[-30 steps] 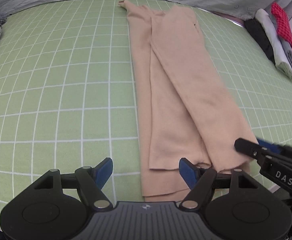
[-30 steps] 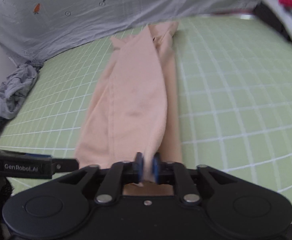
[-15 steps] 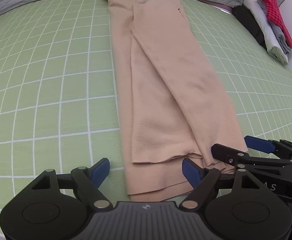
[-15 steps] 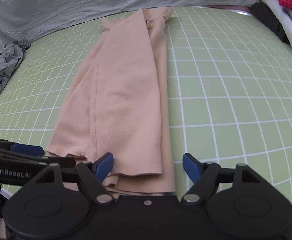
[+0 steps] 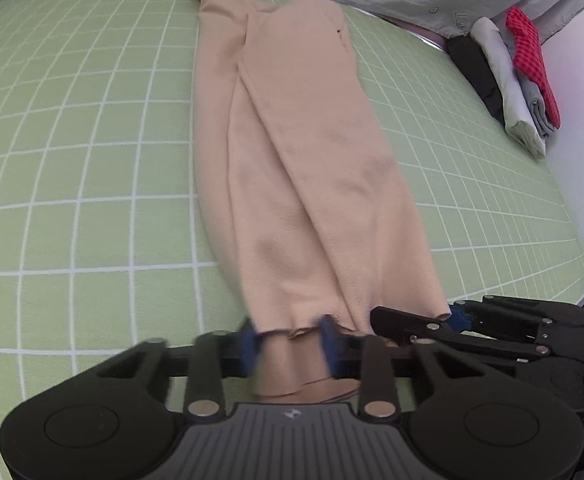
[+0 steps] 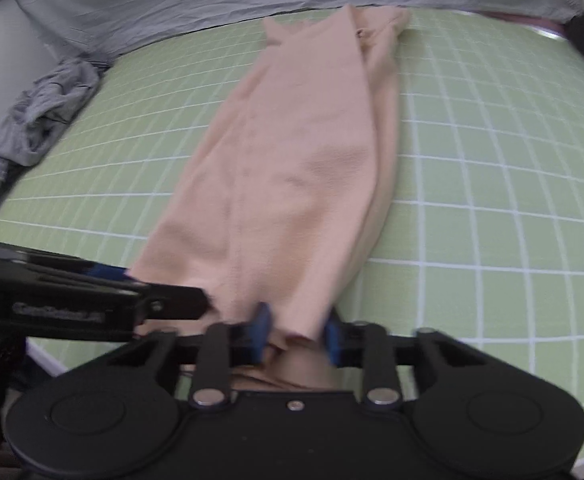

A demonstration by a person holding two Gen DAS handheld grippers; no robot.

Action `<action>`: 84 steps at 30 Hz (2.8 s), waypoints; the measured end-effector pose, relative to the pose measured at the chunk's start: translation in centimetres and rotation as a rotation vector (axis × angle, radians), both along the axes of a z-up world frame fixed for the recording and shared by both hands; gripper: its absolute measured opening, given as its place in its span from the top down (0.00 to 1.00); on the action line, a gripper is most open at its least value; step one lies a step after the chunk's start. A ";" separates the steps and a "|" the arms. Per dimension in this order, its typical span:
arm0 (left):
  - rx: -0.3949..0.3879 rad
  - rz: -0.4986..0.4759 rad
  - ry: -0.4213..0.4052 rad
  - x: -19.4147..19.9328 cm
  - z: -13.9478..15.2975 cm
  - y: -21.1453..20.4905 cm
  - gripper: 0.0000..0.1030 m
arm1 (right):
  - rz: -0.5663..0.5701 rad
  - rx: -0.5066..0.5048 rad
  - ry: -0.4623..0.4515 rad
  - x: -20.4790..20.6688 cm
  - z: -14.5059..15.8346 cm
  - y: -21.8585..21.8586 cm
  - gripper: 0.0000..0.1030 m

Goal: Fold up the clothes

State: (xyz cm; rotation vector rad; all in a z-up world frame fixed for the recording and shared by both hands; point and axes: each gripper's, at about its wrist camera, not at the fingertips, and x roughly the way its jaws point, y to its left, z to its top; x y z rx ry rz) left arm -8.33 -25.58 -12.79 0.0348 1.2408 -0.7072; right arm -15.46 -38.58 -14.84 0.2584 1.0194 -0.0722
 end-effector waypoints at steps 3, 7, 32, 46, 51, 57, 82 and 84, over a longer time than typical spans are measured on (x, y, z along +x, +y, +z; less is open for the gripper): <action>-0.016 0.009 0.042 0.4 0.0 -0.4 0.83 | 0.051 0.017 -0.002 0.2 0.3 0.0 0.86; -0.059 -0.003 0.040 0.1 1.5 -0.7 0.84 | 0.077 0.018 -0.029 -0.5 1.8 -1.0 0.87; -0.431 0.104 -0.204 10.0 16.7 -4.3 0.88 | 0.130 0.175 -0.443 7.9 14.6 -11.4 0.88; -0.286 0.257 -0.162 26.7 9.3 -10.4 0.88 | 0.106 0.101 -0.370 26.0 8.9 -17.1 0.88; -0.174 0.302 -0.092 30.5 3.3 -12.6 0.87 | 0.069 0.061 -0.221 31.3 2.1 -18.2 0.87; -0.188 0.356 -0.056 32.0 1.5 -11.9 0.81 | -0.093 0.155 -0.181 33.0 -1.6 -20.4 0.71; -0.186 0.338 -0.027 29.0 -0.6 -9.6 0.44 | -0.178 0.185 -0.105 29.3 -3.6 -19.5 0.19; -0.222 0.333 -0.002 29.0 -0.9 -9.6 0.62 | -0.179 0.235 -0.111 29.3 -4.1 -19.6 0.35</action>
